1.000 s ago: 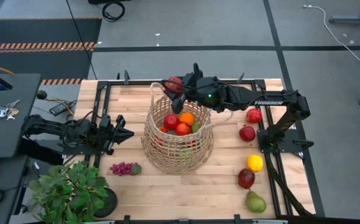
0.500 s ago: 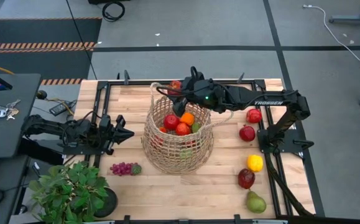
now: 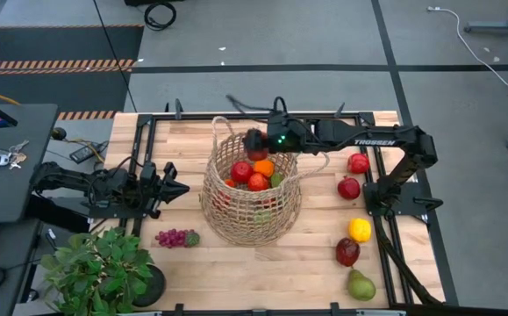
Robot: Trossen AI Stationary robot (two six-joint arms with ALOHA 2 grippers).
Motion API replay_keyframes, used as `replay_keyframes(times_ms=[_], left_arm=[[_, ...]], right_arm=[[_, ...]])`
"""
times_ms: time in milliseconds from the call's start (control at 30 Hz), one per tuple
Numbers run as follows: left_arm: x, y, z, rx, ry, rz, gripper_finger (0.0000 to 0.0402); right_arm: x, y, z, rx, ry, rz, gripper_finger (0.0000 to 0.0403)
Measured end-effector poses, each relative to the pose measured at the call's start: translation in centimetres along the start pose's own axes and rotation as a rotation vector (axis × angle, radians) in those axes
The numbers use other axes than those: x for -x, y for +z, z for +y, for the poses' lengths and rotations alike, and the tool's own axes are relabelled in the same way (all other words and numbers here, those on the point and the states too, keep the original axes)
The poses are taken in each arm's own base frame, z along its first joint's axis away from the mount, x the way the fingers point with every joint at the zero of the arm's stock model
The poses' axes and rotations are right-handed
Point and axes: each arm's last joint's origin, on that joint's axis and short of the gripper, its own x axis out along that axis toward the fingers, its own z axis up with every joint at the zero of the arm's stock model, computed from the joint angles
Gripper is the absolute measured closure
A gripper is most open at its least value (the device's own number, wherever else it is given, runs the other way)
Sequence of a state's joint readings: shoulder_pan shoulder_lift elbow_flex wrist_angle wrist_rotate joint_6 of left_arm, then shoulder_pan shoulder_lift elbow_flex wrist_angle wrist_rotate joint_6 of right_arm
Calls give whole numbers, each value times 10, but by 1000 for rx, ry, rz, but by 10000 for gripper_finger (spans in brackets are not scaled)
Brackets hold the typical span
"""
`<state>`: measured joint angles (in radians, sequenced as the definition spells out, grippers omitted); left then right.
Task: Build produce basket
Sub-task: Put the red apple into the brown basket
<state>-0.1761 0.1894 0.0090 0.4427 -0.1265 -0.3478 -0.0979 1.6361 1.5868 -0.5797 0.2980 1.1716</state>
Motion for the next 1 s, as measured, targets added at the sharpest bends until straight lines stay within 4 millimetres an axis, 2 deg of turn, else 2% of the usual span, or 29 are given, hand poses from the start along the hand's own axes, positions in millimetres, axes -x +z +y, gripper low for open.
replay_keyframes(times_ms=[100,233,567,1000], left_arm=[[0,0,0,0,0,-1,368],[0,0,0,0,0,0,374],[0,0,0,0,0,-1,370],[0,-1,0,-1,2,6,376]], right_arm=[[-10,-4,-11,-298,-14,93,54],[-17,-6,-15,-459,16,150,54],[-23,-7,-15,-506,29,156,53],[-106,-46,-47,-426,-156,353,53]])
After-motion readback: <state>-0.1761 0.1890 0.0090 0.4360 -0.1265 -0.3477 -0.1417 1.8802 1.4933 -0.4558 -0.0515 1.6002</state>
